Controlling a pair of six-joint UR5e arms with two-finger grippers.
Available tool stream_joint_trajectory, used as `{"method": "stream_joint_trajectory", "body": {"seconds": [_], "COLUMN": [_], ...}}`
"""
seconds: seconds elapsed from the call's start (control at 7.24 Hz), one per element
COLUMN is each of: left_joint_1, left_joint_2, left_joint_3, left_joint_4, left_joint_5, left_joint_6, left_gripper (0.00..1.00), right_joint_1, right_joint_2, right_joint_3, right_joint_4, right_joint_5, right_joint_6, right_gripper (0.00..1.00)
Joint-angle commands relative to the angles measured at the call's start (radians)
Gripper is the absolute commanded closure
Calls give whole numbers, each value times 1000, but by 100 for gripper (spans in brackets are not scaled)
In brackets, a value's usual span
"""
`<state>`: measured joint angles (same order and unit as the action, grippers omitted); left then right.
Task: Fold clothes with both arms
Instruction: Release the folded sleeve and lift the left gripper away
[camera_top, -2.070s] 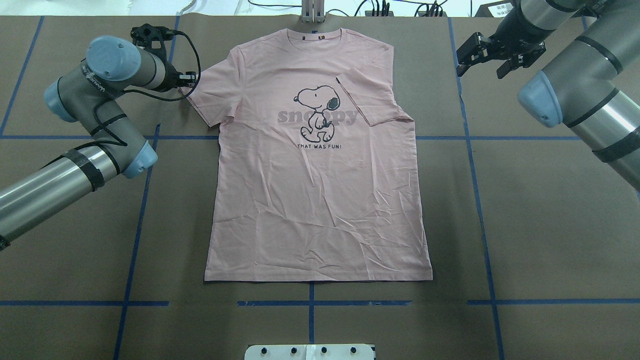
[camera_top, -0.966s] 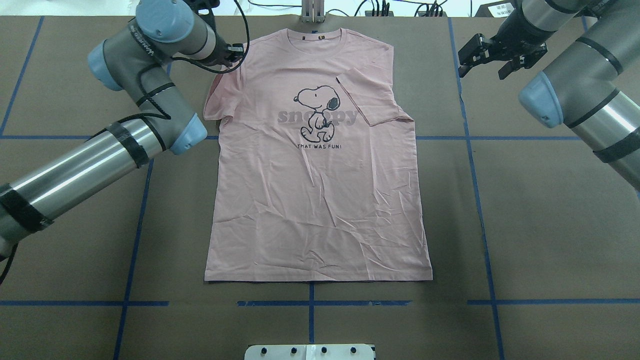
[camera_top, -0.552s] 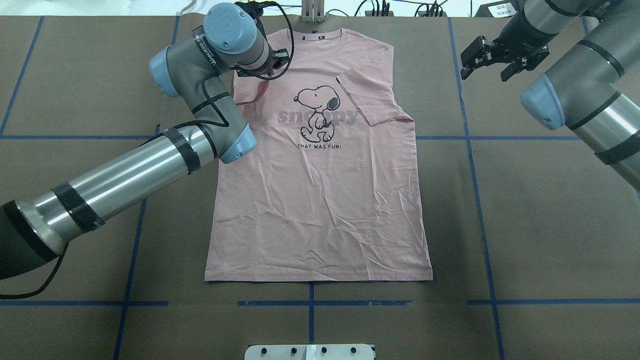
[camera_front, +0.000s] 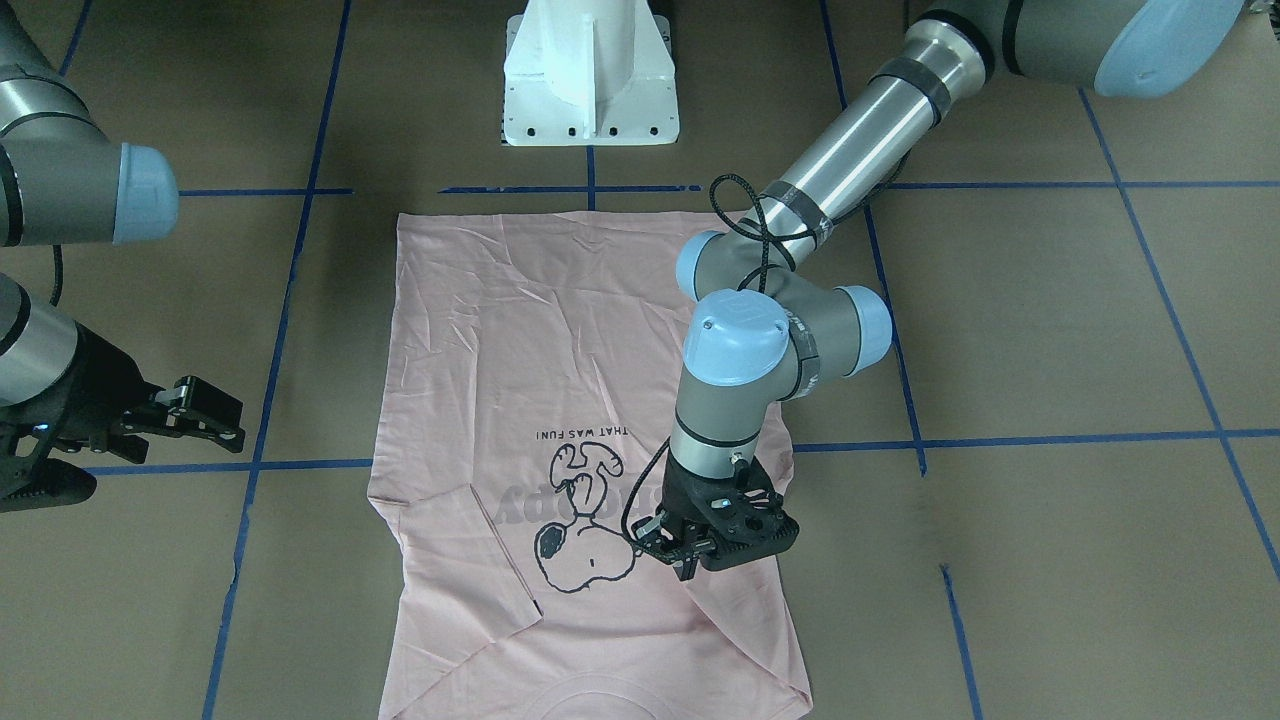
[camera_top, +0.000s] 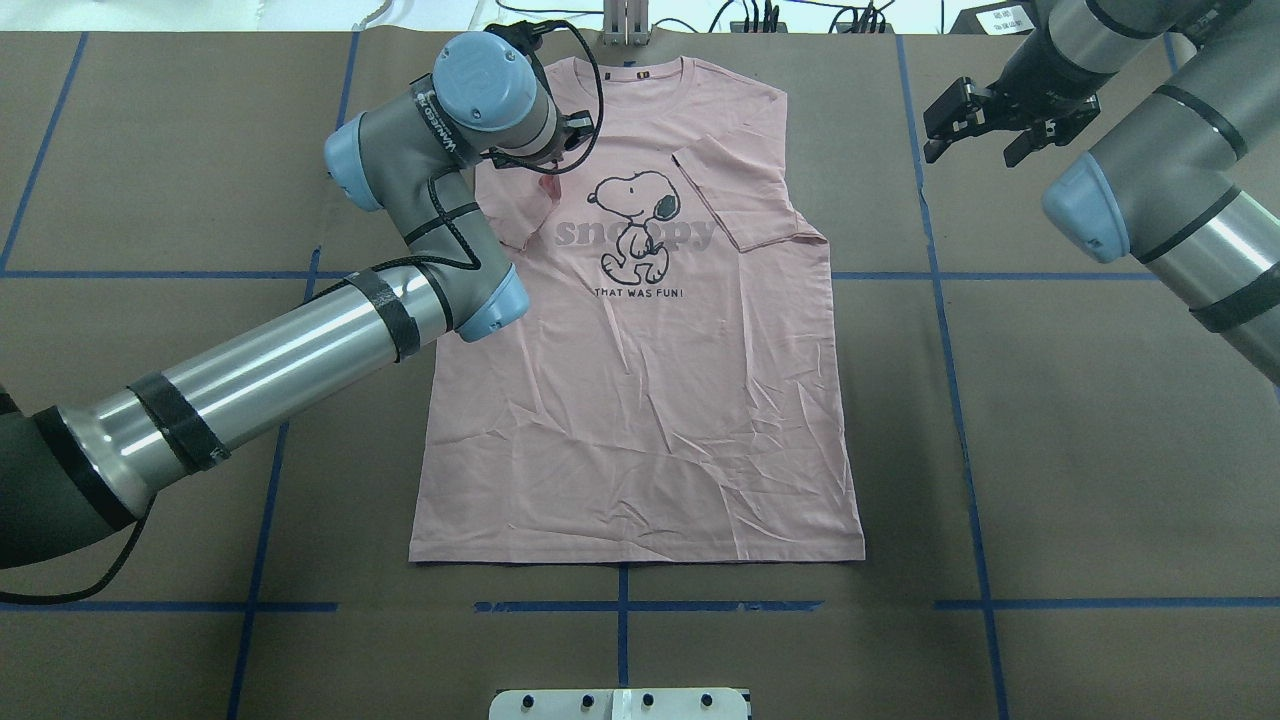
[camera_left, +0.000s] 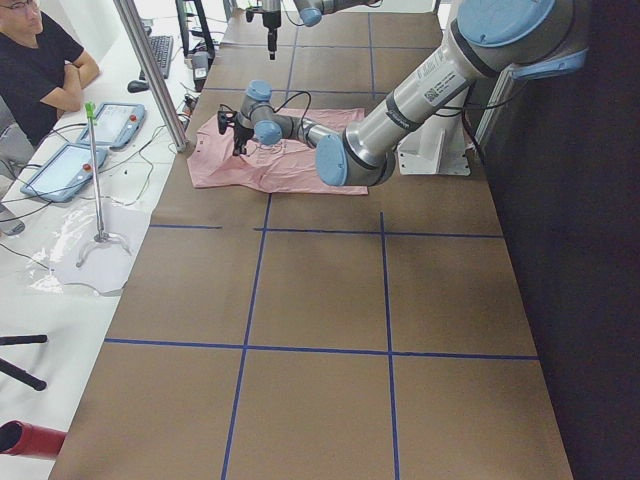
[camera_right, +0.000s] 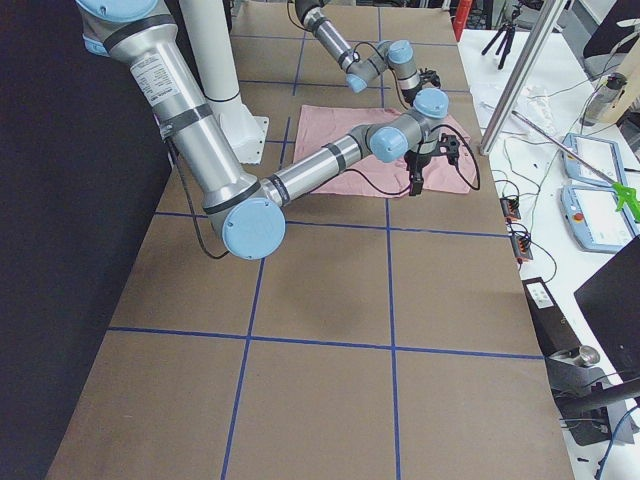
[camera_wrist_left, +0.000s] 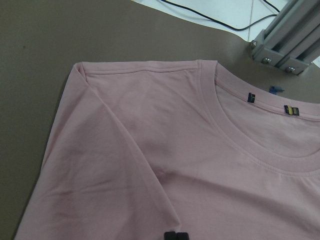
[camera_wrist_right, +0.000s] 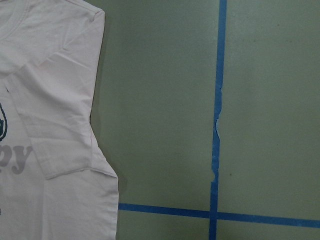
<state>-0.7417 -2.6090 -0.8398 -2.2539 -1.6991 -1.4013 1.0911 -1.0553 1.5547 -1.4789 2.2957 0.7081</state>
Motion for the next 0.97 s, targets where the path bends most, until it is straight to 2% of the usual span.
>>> {"method": "stream_joint_trajectory", "body": {"seconds": [0.0, 0.14, 0.28, 0.41, 0.69, 0.83], "left_joint_1": [1, -2, -2, -2, 1, 7], "left_joint_2": [-3, 6, 59, 160, 291, 369], "left_joint_3": [-31, -83, -172, -321, -599, -733], "left_joint_4": [-33, -26, -9, 38, 226, 297], "left_joint_5": [-7, -13, -67, -162, -169, -172], "left_joint_6": [-2, 1, 2, 8, 12, 21], "left_gripper": [0, 0, 0, 0, 0, 0], "right_joint_1": [0, 0, 0, 0, -45, -100], "right_joint_2": [0, -3, -9, -53, -214, -288], "right_joint_3": [-1, 1, 13, 65, 262, 368], "right_joint_4": [0, 2, 2, 2, 3, 5], "right_joint_5": [1, 1, 2, 4, -4, -57], "right_joint_6": [1, 7, 14, 57, 131, 190], "right_gripper": [0, 0, 0, 0, 0, 0]}}
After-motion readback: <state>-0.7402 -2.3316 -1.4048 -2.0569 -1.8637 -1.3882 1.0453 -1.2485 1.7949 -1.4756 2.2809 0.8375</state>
